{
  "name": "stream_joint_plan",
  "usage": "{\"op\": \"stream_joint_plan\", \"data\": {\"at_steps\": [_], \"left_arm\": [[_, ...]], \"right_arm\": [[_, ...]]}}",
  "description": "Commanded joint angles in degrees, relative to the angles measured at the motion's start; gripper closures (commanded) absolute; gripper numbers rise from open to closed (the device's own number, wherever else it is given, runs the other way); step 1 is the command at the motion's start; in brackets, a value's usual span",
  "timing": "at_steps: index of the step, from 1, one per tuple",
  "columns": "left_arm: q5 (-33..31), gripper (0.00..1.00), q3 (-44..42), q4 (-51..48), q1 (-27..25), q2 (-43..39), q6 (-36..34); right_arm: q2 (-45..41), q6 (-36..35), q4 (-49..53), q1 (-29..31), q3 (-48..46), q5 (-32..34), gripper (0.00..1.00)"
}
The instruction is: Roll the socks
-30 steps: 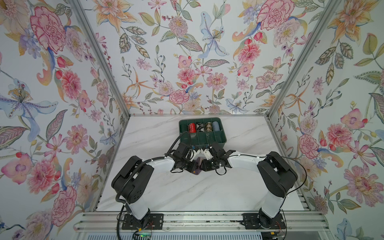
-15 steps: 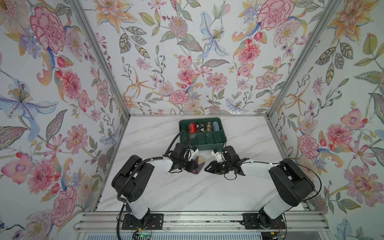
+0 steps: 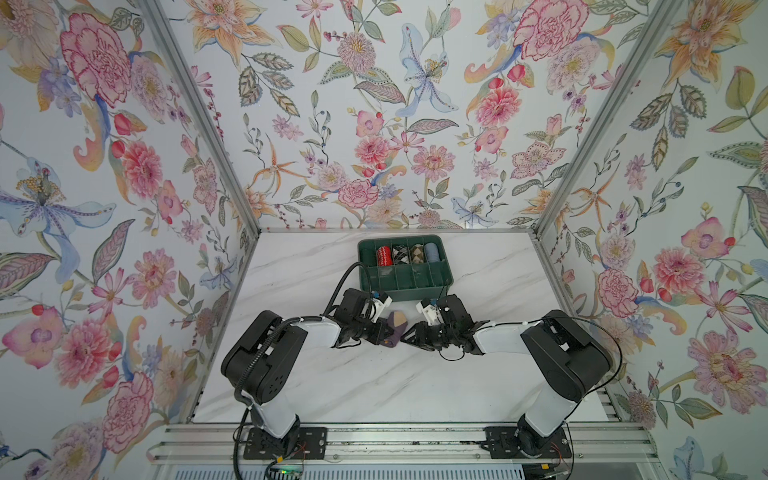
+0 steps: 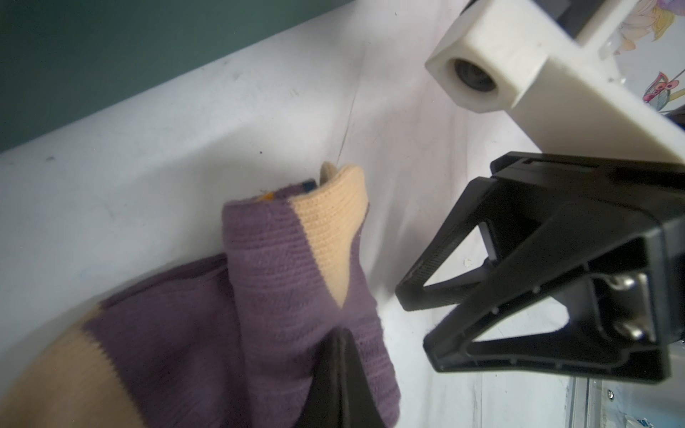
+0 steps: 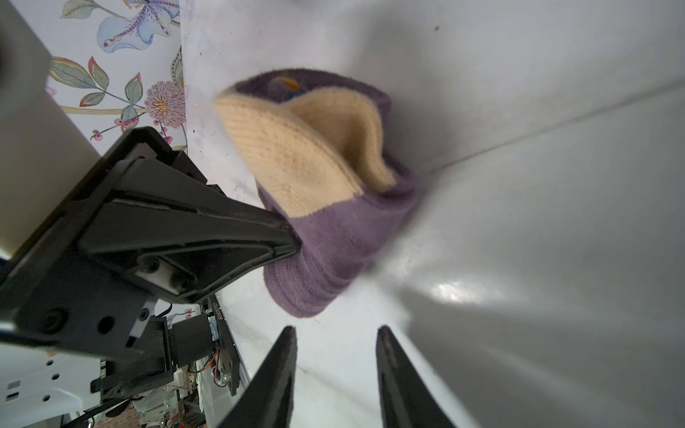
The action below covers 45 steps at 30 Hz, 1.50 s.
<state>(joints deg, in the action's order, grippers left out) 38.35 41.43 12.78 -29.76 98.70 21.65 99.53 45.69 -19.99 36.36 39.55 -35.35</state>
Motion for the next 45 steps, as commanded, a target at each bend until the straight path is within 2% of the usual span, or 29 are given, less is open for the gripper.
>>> {"op": "stream_joint_plan", "data": {"at_steps": [1,8,15,23,38,45], "left_arm": [[-4.8,1.0,-4.89,-6.27,1.92,3.06,1.7],[-1.17,1.0,-8.75,1.13,3.36,4.26,4.74],[1.86,1.0,-13.08,9.04,5.21,5.58,8.14],[4.6,1.0,-16.33,17.08,6.43,8.96,11.3],[5.77,1.0,-17.7,20.51,7.15,11.48,11.84],[6.31,1.0,-17.22,20.75,7.17,11.61,12.14]], "right_arm": [[1.41,2.54,-3.75,0.3,-0.79,0.76,0.61],[3.36,4.84,-6.97,0.36,-0.88,1.78,0.61],[6.57,8.69,-14.9,2.05,-1.59,0.46,0.61],[8.66,9.25,-15.87,2.82,-0.04,0.83,0.6],[11.63,12.73,-21.77,2.93,-0.27,5.38,0.6],[11.48,13.1,-24.77,3.19,-2.01,8.49,0.65]]}}
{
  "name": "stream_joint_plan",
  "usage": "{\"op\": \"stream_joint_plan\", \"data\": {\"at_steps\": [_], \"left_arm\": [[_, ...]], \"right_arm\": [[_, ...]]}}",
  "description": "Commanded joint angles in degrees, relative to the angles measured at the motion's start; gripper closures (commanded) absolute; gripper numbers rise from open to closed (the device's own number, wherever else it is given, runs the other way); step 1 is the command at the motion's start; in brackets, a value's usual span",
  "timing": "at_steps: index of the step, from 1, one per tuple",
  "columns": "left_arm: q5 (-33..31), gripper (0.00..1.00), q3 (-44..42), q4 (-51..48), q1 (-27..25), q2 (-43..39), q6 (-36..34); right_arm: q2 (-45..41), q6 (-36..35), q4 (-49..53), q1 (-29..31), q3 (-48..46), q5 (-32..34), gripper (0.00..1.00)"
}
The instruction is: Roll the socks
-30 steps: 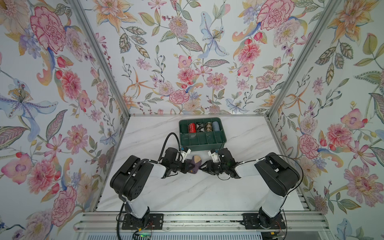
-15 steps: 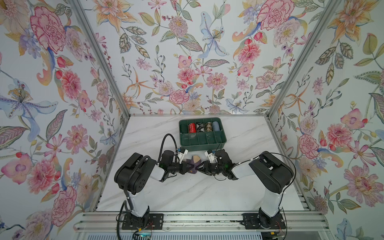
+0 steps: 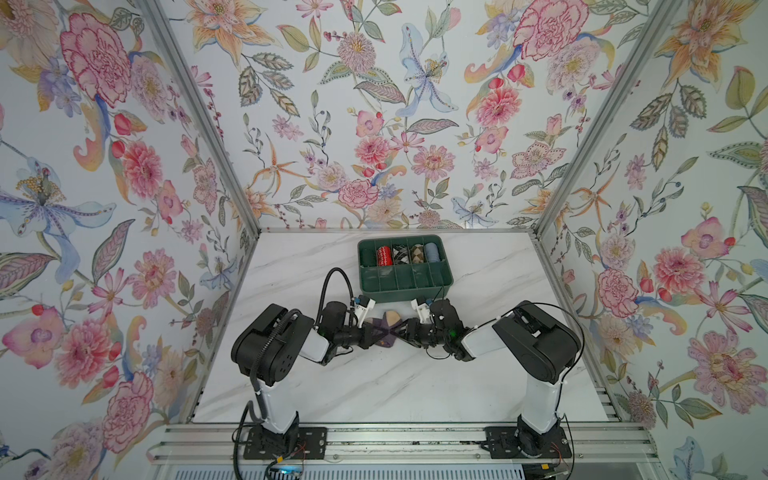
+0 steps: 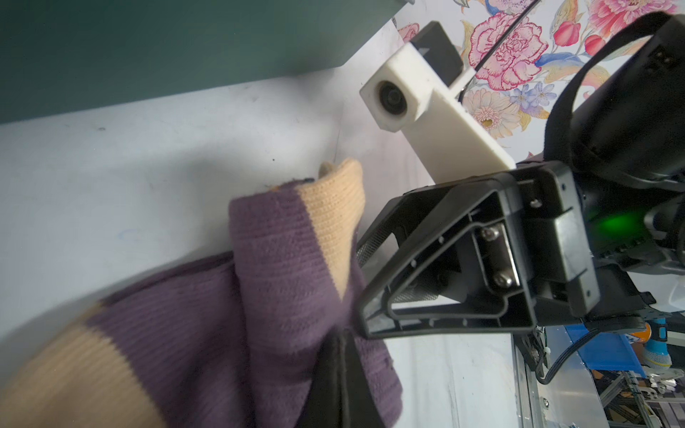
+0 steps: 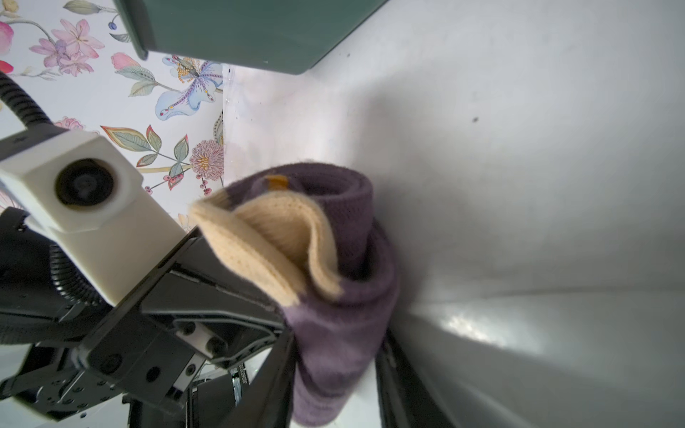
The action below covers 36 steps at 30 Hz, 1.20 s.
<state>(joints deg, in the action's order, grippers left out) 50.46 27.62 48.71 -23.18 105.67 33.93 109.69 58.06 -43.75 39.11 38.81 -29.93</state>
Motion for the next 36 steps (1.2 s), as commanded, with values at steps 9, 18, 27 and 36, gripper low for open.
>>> {"op": "stream_joint_plan", "data": {"at_steps": [9,18,27,36], "left_arm": [[-5.11,1.0,-3.49,-14.55,0.2,4.8,0.33],[-5.26,1.0,-1.42,-14.36,-4.48,3.32,2.75],[-4.49,1.0,3.89,-10.59,-11.52,4.14,8.3],[-3.19,1.0,4.47,-8.34,-11.98,2.01,11.02]], "right_arm": [[2.21,0.3,-4.42,1.51,-0.22,2.87,0.92],[-6.14,-12.69,20.9,1.28,4.38,6.82,1.0],[-13.11,-27.22,48.31,0.88,12.28,11.5,1.0],[-15.91,-34.29,64.94,1.99,18.07,20.68,1.0]]}}
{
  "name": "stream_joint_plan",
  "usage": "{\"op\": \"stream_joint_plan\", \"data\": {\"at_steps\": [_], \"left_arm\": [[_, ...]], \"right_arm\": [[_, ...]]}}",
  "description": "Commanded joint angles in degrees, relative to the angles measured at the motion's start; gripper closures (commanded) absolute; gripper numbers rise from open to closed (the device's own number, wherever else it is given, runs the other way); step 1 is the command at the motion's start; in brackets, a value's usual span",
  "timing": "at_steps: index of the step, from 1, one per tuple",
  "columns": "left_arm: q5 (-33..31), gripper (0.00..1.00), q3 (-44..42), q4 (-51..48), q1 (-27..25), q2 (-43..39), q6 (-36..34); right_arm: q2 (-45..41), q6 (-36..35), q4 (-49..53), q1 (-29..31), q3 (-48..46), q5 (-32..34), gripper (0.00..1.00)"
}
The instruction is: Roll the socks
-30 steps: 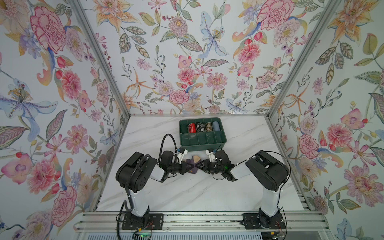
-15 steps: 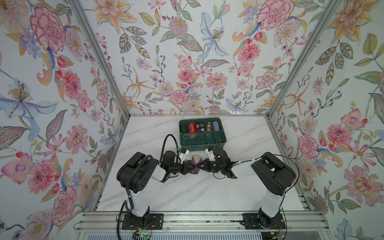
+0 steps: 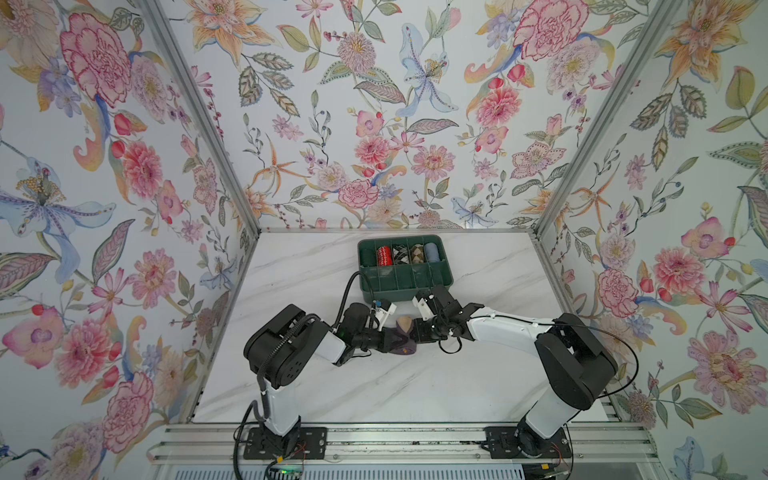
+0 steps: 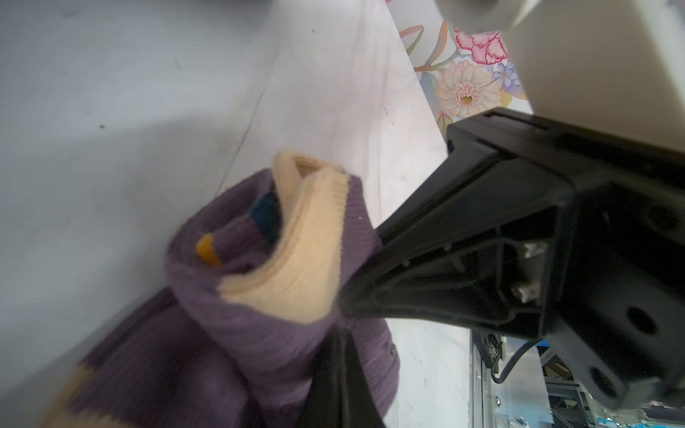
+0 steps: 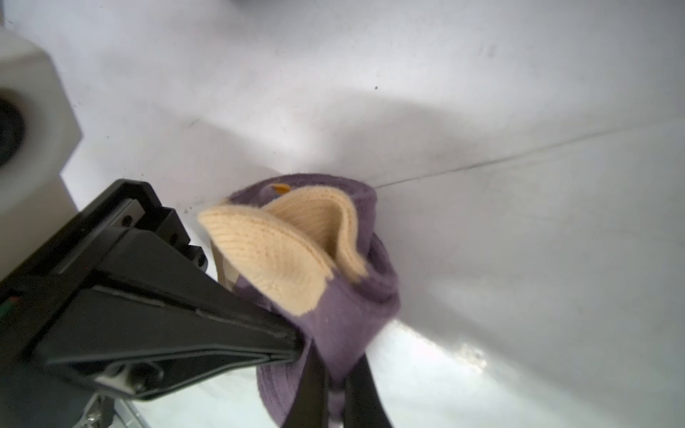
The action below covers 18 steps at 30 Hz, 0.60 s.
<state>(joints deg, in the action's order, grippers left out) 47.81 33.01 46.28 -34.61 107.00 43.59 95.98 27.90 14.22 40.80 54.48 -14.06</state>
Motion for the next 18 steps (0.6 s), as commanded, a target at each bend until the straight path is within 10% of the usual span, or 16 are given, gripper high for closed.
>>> {"op": "stream_joint_plan", "data": {"at_steps": [1,18], "left_arm": [[-0.54,1.0,-0.94,-5.87,-0.56,0.41,1.33],[-3.54,1.0,1.82,-8.07,-2.79,4.47,0.3]], "right_arm": [[-2.2,-4.44,7.81,0.71,2.85,5.63,1.0],[2.34,-4.0,9.36,6.39,8.36,7.21,0.92]]}}
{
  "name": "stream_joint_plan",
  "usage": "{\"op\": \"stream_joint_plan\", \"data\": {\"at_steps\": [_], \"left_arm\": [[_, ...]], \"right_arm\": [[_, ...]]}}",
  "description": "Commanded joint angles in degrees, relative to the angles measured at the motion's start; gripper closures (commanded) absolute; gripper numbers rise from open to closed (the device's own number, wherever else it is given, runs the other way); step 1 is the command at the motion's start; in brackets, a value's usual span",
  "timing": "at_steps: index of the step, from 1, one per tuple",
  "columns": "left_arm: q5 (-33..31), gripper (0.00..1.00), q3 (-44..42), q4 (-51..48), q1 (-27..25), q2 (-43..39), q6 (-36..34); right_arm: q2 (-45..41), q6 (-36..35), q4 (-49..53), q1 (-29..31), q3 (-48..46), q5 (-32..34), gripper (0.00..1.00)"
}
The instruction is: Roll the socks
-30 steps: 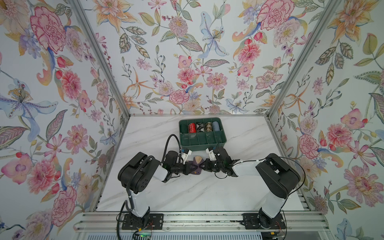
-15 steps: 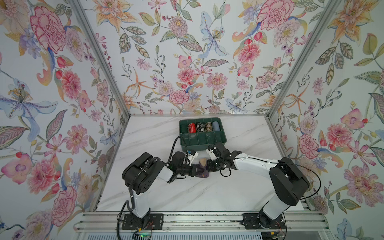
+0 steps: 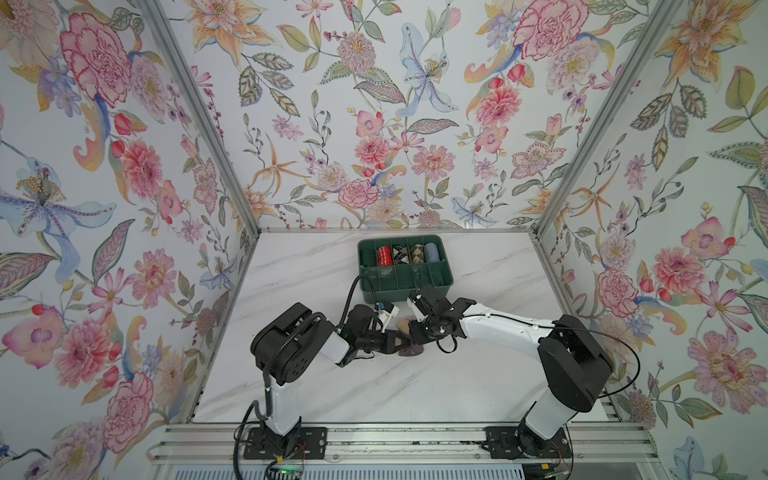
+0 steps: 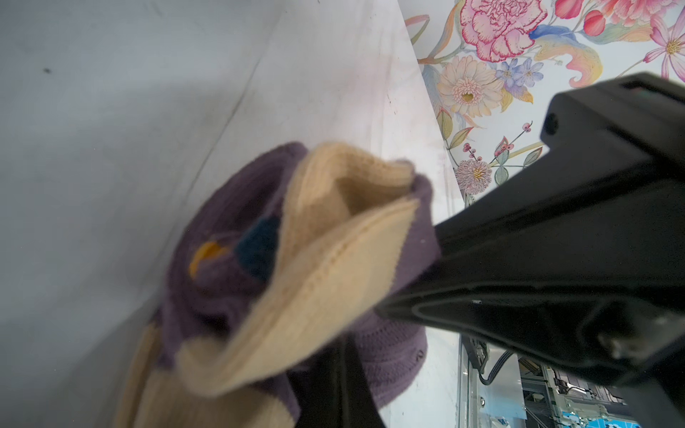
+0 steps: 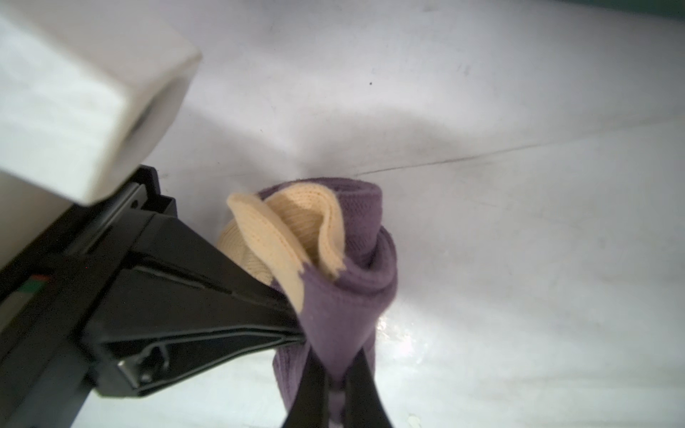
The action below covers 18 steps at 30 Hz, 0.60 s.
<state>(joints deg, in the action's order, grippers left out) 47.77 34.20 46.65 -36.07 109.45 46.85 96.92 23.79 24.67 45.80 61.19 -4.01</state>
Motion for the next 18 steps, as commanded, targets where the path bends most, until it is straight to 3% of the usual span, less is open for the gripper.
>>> {"op": "stream_joint_plan", "data": {"at_steps": [1,7,18], "left_arm": [[-4.38,1.0,0.99,-10.3,-1.28,1.74,-4.15],[-6.7,1.0,2.26,-13.06,-0.85,2.82,-6.74],[-7.07,1.0,1.99,-11.65,-0.4,4.94,-6.48]], "right_arm": [[1.6,0.33,-1.06,1.35,1.65,-2.96,0.87],[1.45,1.42,-2.86,0.48,-0.34,-3.7,0.63],[-5.46,2.86,-10.43,-3.97,-8.9,-6.9,0.51]]}}
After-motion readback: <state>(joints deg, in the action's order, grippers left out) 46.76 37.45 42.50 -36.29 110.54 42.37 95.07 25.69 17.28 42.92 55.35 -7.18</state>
